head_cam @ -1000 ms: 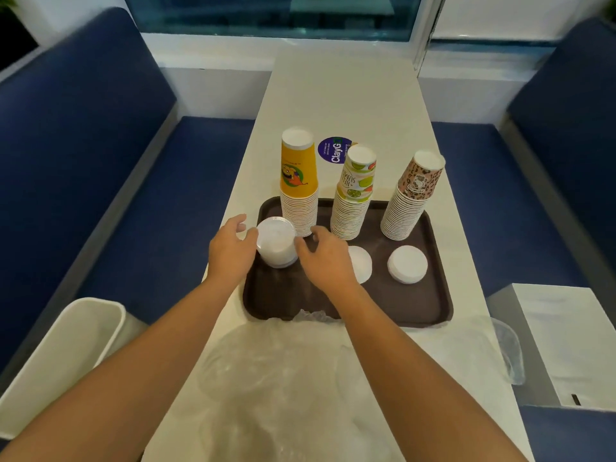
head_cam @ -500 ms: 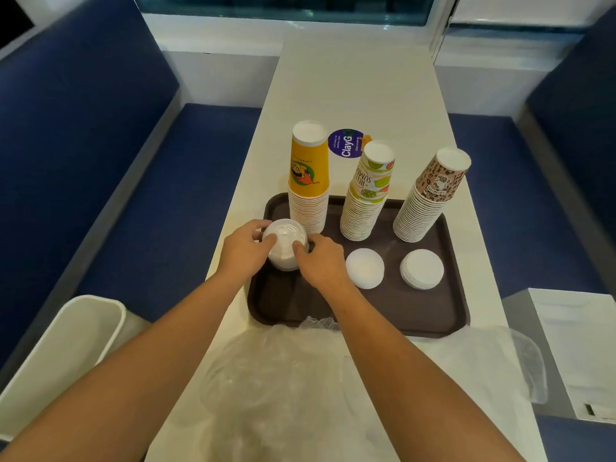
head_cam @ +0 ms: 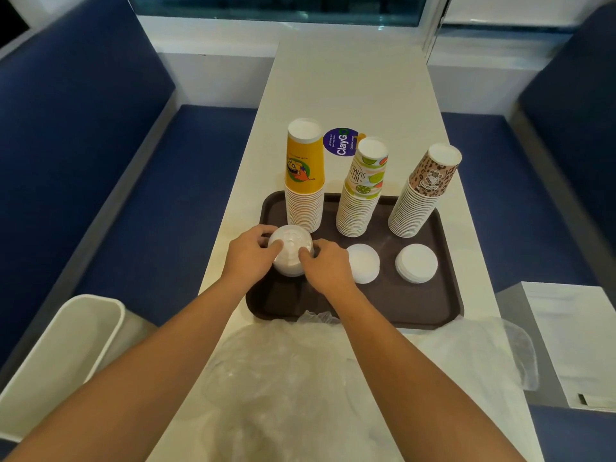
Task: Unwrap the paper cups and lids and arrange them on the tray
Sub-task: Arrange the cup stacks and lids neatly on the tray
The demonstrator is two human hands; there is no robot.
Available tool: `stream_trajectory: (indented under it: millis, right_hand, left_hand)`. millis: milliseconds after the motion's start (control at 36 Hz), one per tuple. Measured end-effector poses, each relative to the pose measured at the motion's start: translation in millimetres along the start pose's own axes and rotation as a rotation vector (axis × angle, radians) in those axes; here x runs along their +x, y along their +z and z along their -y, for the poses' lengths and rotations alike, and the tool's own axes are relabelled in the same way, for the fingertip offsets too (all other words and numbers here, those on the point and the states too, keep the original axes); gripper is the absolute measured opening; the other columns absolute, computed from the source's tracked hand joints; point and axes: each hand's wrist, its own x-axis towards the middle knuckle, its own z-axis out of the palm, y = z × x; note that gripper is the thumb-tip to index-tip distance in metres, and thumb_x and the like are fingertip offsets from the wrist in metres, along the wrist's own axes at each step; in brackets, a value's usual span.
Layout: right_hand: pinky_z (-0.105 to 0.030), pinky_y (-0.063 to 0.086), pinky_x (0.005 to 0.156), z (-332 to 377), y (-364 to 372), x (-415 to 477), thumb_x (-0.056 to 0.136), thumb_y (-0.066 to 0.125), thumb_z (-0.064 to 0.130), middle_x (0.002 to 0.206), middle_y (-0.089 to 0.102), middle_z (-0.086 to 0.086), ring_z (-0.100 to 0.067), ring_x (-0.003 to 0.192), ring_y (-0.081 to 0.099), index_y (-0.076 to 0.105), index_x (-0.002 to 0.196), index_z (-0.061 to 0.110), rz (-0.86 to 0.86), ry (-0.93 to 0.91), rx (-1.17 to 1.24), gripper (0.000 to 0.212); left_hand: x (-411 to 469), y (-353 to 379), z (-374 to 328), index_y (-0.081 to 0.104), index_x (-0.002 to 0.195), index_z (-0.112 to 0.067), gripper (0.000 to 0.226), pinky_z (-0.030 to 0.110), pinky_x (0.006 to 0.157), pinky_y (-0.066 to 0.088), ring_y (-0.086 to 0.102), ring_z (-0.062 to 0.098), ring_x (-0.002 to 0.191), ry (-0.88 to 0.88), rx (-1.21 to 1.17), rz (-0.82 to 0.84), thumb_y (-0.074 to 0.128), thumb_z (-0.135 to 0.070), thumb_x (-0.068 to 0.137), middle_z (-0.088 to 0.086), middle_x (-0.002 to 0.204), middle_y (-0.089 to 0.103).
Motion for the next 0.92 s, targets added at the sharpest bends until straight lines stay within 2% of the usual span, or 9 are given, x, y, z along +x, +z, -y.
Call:
stream_trajectory:
  millis: [333,500,639,806,917]
  right_hand:
    - [-0.039,0.062,0.088,-6.3,-5.9,-10.3,0.100,0.060,0.039,0.111,0.072,-0.005,-0.021,0.089,0.069,0.067,0.123,0.015,-0.037,0.017,-0.031,0.034]
    - [-0.039,0.062,0.089,-8.1,-8.9,-12.0,0.101,0.059,0.039,0.113,0.072,-0.006,-0.022,0.091,0.070,0.067,0.126,0.014,-0.032,0.031,-0.032,0.036]
    - [-0.036,0.058,0.097,-5.0,-13.2,-16.6,0.103,0.058,0.039,0.124,0.070,-0.006,-0.022,0.103,0.068,0.063,0.134,0.014,-0.028,0.025,-0.057,0.039]
    - [-0.042,0.051,0.108,10.9,-40.2,-42.9,0.103,0.061,0.030,0.142,0.061,-0.006,-0.025,0.125,0.061,0.051,0.149,0.017,-0.033,-0.015,-0.064,0.048]
    - [-0.038,0.048,0.109,13.7,-63.4,-75.8,0.102,0.062,0.018,0.145,0.058,-0.004,-0.023,0.127,0.059,0.059,0.144,0.018,-0.091,-0.101,-0.088,0.042]
  left_hand:
    - [-11.6,7.4,-5.9,0.061,0.137,-0.028,0.038,0.040,0.103,0.052,0.065,0.023,0.119,0.007,-0.007,0.018,0.068,-0.034,0.100,0.000,0.136,0.067]
    - [-14.7,11.3,-9.2,0.060,0.138,-0.027,0.039,0.040,0.103,0.053,0.065,0.024,0.119,0.006,-0.009,0.022,0.068,-0.034,0.100,0.001,0.137,0.067]
    - [-17.9,10.2,-11.7,0.055,0.144,-0.030,0.045,0.043,0.106,0.051,0.063,0.025,0.125,0.001,-0.003,0.006,0.065,-0.039,0.101,0.000,0.142,0.064]
    - [-34.7,-2.9,-16.1,0.052,0.148,-0.034,0.050,0.044,0.106,0.050,0.061,0.025,0.127,-0.006,-0.040,-0.059,0.062,-0.048,0.101,0.000,0.143,0.063]
    - [-60.1,-16.3,-19.9,0.053,0.147,-0.035,0.049,0.042,0.103,0.052,0.061,0.020,0.120,0.026,-0.095,-0.098,0.063,-0.047,0.100,0.000,0.142,0.063]
